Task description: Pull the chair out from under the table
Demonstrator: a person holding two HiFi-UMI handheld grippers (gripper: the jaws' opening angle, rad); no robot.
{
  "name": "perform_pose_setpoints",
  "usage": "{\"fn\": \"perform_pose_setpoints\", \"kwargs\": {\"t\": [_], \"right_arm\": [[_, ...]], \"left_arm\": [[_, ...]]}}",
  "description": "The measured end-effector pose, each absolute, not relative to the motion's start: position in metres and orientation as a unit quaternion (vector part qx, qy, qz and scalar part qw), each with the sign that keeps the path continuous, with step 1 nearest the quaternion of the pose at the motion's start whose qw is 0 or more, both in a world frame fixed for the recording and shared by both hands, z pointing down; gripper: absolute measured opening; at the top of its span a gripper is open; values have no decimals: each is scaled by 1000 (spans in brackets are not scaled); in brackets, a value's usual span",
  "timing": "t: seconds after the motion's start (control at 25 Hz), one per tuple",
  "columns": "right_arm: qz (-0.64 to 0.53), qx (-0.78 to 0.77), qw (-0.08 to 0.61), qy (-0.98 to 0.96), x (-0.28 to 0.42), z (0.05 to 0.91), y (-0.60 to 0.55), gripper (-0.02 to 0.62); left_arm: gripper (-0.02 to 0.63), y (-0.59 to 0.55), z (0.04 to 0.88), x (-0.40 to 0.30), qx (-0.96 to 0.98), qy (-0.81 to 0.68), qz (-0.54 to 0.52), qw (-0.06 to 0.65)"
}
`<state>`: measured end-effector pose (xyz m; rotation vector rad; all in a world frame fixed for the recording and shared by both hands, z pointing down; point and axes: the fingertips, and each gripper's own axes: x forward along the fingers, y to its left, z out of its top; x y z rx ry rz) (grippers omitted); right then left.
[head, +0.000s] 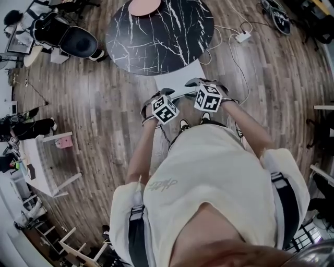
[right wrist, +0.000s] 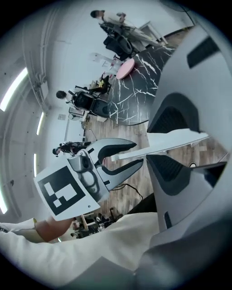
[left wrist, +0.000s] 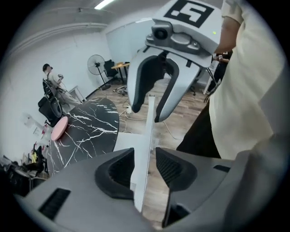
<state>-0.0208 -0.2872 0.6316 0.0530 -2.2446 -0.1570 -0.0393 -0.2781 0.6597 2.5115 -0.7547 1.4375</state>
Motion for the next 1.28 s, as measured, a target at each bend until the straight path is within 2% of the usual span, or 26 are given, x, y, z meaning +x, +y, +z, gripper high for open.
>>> {"fn": "perform_pose_setpoints", "kwargs": {"t": [0.24, 0.48, 0.76, 0.92, 1.04, 1.28], "right_arm": [[-97, -56, 519, -848, -27, 678, -281, 164], [-151, -108, 567, -803, -34, 713, -279, 163], [-149, -133, 587, -785, -31, 740, -276, 152], [-149, -135, 591, -781, -30, 745, -279, 122], [-145, -131, 592, -782, -29, 746, -281, 89], [-132, -126, 595, -783, -29, 748, -283, 84]], "left_arm": [[143, -279, 699, -31, 818, -187, 541, 56], [143, -279, 723, -28, 810, -156, 562, 63], [142, -278, 746, -31, 802, -126, 579, 78], [99, -281, 749, -32, 799, -121, 584, 77], [97, -282, 749, -32, 799, -120, 583, 87], [92, -284, 751, -32, 801, -132, 575, 108]]}}
